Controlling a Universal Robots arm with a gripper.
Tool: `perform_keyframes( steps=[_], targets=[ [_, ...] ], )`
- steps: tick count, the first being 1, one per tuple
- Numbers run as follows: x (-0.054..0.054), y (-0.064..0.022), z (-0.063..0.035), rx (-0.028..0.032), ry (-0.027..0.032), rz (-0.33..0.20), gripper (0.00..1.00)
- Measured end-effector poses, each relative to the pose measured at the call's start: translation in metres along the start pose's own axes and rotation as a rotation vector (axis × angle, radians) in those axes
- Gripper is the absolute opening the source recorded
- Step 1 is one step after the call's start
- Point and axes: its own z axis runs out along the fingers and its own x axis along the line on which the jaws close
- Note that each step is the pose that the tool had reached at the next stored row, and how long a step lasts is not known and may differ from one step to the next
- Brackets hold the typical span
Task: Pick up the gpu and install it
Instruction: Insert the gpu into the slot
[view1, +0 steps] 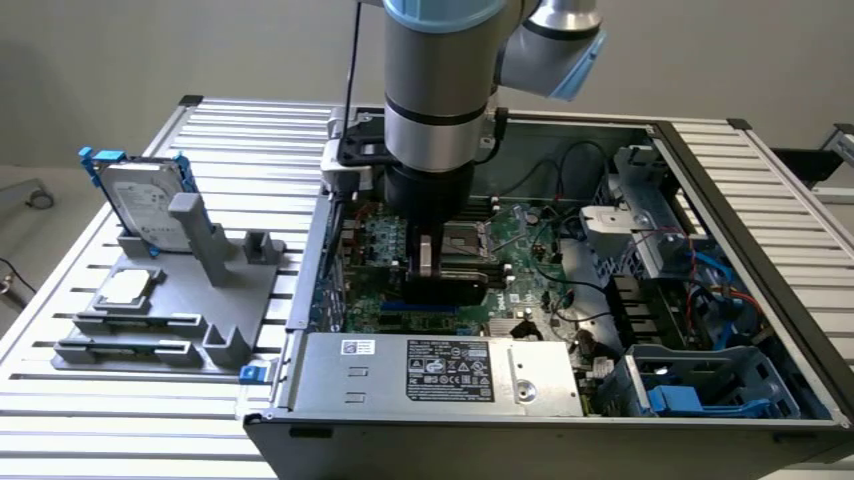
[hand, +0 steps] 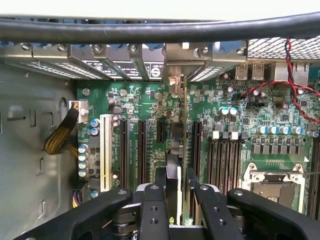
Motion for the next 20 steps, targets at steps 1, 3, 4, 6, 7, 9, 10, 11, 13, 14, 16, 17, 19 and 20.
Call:
perform_keyframes(
  steps=[1,3,4,6,7,9,10,11,13,14,16,17,19,20],
  targets=[
    [0.0000,0.0000,0.0001,-0.0002,-0.0017,0.000,0.26],
    [0.0000,0.0000,0.0001,-0.0008,-0.0039,0.000,0.26],
    [0.0002,0.0000,0.0001,-0.0011,-0.0047,0.000,0.26],
    [0.0005,0.0000,0.0005,-0.0026,-0.0063,0.000,0.26],
    [0.0009,-0.0001,0.0008,-0.0037,-0.0068,0.000,0.26],
    [0.0016,-0.0001,0.0020,-0.0053,-0.0087,0.000,0.26],
    [0.0019,-0.0001,0.0026,-0.0061,-0.0102,0.000,0.26],
    [0.0023,0.0000,0.0032,-0.0068,-0.0121,0.000,0.26],
    [0.0028,-0.0001,0.0043,-0.0080,-0.0171,0.000,0.26],
    [0.0031,-0.0001,0.0048,-0.0087,-0.0198,0.000,0.26],
    [0.0037,-0.0002,0.0054,-0.0108,-0.0250,0.000,0.26],
    [0.0041,-0.0003,0.0059,-0.0122,-0.0277,0.000,0.26],
    [0.0049,-0.0003,0.0067,-0.0157,-0.0321,0.000,0.26],
    [0.0052,-0.0004,0.0069,-0.0178,-0.0341,0.000,0.26]
  ],
)
